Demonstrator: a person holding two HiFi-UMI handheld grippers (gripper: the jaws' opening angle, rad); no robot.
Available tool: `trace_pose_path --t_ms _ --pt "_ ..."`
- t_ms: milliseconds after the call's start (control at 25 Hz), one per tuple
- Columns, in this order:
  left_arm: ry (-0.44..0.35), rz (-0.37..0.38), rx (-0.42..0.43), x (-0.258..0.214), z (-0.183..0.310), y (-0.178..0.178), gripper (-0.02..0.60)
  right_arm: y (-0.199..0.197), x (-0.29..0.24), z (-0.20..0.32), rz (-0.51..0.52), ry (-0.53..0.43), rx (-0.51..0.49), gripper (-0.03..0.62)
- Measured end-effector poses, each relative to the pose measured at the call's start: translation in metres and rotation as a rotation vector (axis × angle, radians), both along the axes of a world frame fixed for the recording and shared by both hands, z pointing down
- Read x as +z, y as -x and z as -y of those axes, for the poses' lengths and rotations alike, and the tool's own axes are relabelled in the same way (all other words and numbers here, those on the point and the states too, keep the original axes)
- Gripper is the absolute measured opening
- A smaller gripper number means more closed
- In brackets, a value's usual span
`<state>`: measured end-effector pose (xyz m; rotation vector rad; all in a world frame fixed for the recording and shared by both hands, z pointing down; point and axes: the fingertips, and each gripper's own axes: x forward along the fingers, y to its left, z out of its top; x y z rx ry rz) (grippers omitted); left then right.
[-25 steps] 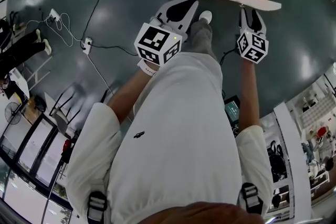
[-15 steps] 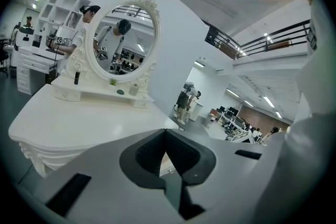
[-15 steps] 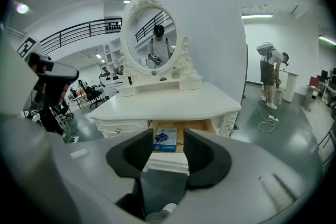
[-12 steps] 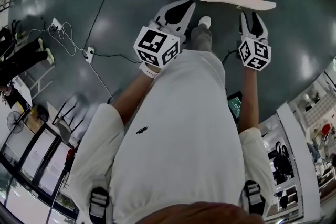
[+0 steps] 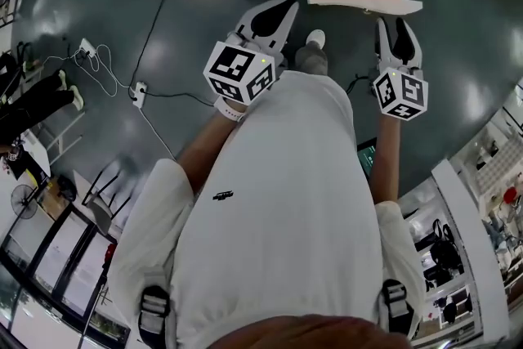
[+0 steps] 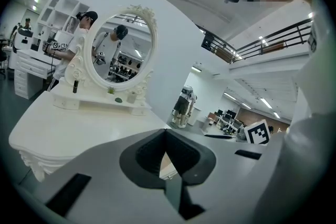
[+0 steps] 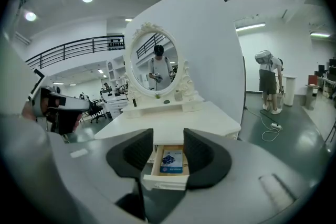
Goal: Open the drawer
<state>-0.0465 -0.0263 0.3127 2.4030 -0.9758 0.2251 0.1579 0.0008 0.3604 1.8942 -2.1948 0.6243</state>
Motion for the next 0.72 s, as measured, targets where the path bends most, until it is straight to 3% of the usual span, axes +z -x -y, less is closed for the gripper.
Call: trace_pose_path --t_ms 320,720 --pt "-0.033 0.001 -0.001 -0.009 0.003 0.011 0.009 0.006 -0.05 -0.004 0.003 -0.087 -0.005 0.186" --pt "-0.073 -0.004 -0.031 -0.024 0.013 0.024 0.009 0.006 -0.093 -0.013 -0.056 -0.175 -0.009 0.125"
